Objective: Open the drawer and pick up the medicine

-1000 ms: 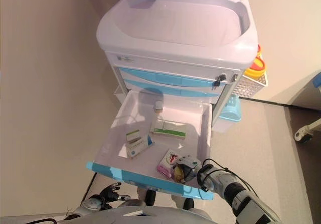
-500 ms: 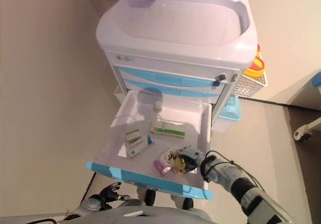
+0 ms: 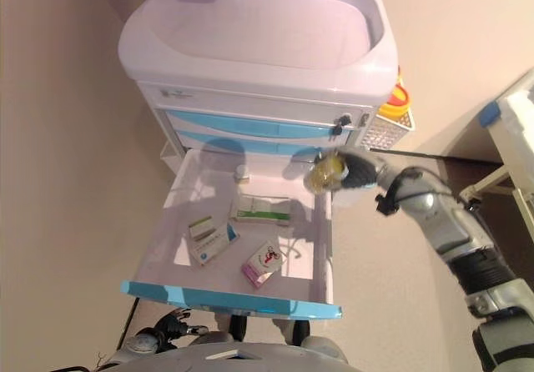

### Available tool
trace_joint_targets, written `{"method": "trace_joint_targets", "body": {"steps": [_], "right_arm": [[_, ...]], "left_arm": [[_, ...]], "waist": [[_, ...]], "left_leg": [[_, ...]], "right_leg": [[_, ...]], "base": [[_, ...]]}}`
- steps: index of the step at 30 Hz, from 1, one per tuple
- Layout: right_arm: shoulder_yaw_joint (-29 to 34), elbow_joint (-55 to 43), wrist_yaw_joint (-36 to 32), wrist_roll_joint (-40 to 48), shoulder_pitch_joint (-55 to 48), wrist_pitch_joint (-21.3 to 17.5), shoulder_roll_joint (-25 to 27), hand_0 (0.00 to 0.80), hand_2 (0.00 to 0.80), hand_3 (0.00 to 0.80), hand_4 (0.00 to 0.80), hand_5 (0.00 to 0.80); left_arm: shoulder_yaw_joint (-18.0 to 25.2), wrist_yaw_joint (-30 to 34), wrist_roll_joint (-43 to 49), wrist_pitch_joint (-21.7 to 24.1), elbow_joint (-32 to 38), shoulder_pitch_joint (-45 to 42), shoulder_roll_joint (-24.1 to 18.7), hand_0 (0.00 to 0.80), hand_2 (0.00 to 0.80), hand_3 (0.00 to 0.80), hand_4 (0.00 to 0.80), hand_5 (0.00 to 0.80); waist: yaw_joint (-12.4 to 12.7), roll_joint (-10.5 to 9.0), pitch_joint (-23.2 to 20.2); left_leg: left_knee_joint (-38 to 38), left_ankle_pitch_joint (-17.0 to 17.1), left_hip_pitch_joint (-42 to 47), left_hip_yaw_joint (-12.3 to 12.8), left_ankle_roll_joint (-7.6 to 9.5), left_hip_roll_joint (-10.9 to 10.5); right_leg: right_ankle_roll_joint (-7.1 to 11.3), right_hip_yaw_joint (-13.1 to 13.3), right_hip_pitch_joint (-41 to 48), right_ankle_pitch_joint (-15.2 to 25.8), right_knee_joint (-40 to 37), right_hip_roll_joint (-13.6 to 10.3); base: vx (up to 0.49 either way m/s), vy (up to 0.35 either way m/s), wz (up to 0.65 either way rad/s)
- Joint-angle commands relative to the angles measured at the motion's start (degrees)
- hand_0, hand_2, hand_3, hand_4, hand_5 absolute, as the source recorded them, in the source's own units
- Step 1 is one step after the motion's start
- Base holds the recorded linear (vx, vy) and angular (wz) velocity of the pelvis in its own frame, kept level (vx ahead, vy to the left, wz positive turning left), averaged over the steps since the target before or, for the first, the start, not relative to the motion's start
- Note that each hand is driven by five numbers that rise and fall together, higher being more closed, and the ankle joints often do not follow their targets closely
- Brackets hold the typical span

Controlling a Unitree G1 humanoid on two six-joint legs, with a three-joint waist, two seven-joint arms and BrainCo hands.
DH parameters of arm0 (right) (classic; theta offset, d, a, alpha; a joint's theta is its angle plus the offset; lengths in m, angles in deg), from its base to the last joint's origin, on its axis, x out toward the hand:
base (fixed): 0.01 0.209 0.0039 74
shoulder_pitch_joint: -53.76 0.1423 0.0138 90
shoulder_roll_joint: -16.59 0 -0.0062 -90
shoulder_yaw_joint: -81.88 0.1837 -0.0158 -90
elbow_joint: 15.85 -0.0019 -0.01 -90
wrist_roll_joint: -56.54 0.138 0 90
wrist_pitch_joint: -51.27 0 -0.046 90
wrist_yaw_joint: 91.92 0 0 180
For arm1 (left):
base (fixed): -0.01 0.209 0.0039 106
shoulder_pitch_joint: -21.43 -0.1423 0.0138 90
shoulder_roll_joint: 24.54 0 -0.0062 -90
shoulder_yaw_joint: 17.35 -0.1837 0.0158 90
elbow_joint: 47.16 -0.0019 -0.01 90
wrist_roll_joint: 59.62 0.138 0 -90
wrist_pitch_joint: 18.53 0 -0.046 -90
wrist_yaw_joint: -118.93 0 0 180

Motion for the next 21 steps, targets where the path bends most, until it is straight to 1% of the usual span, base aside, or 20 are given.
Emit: {"method": "trace_joint_targets", "body": {"steps": [1,5,7,9,10,13,18,21], "right_arm": [[2.69,1.37,1.40,10.49,11.18,-0.14,2.40,0.800,0.800,0.800,0.800,0.800],[-0.76,9.37,5.32,14.52,22.97,1.63,5.66,0.800,0.800,0.800,0.800,0.800],[-4.24,15.22,8.03,15.15,29.93,2.65,7.19,0.800,0.800,0.800,0.800,0.800],[-7.16,19.88,9.79,15.24,34.55,2.81,8.28,0.800,0.800,0.800,0.800,0.800],[-9.52,23.82,11.10,15.84,38.31,3.71,9.10,0.800,0.800,0.800,0.800,0.800],[-14.07,30.96,12.82,16.71,44.77,4.63,10.53,0.800,0.800,0.800,0.800,0.800],[-19.66,39.81,14.84,18.18,52.66,7.62,10.57,0.800,0.800,0.800,0.800,0.800],[-21.91,44.70,15.30,16.07,56.07,9.59,9.75,0.800,0.800,0.800,0.800,0.800]], "left_arm": [[-2.52,0.88,-0.55,-0.44,-3.61,-0.57,-1.61,0.000,0.000,0.000,0.000,0.000],[-4.01,0.78,-0.93,-0.84,-3.95,-0.35,-2.12,0.000,0.000,0.000,0.000,0.000],[-4.55,0.83,-1.55,-0.95,-4.37,0.08,-2.42,0.000,0.000,0.000,0.000,0.000],[-5.07,0.84,-1.96,-1.03,-4.60,0.28,-2.50,0.000,0.000,0.000,0.000,0.000],[-5.60,0.82,-2.26,-1.07,-4.79,0.33,-2.75,0.000,0.000,0.000,0.000,0.000],[-6.15,0.65,-2.77,-1.03,-5.12,0.14,-3.06,0.000,0.000,0.000,0.000,0.000],[-6.24,0.50,-2.93,-0.94,-6.04,-0.35,-3.88,0.000,0.000,0.000,0.000,0.000],[-6.05,0.12,-3.63,-0.79,-6.37,-0.46,-4.23,0.000,0.000,0.000,0.000,0.000]], "waist": [[2.10,-2.37,-1.15],[3.23,-3.04,-1.79],[4.02,-3.35,-2.05],[4.56,-3.52,-2.23],[5.23,-3.79,-2.39],[6.36,-4.12,-2.35],[8.42,-5.04,-1.88],[9.73,-5.38,-1.38]], "left_leg": [[0.47,-6.10,1.49,-0.01,1.63,-1.97],[0.58,-6.24,1.75,-0.46,1.32,-2.06],[0.64,-6.21,1.83,-0.80,1.14,-2.10],[0.65,-6.12,1.84,-1.14,1.05,-2.17],[0.65,-6.02,1.79,-1.55,0.97,-2.22],[0.76,-5.83,1.52,-2.41,0.82,-2.34],[0.96,-5.62,1.04,-3.72,0.68,-2.44],[1.15,-5.45,0.54,-4.64,0.65,-2.56]], "right_leg": [[2.23,0.61,-1.12,-0.43,4.31,-1.38],[2.15,-0.12,-0.39,-0.65,4.05,-1.51],[2.09,-0.62,0.03,-0.73,3.93,-1.60],[2.05,-0.97,0.26,-0.70,3.81,-1.63],[2.01,-1.34,0.46,-0.69,3.69,-1.66],[2.00,-2.04,0.71,-0.64,3.49,-1.72],[1.95,-3.40,1.00,-0.51,3.19,-1.79],[1.96,-4.16,0.99,-0.47,3.10,-1.91]], "base": [[0.042,0.019,-0.03],[0.055,0.018,0.04],[0.059,0.023,0.06],[0.057,0.028,0.06],[0.064,0.030,0.12],[0.058,0.028,0.14],[0.052,0.016,0.12],[0.038,0.025,0.21]]}}
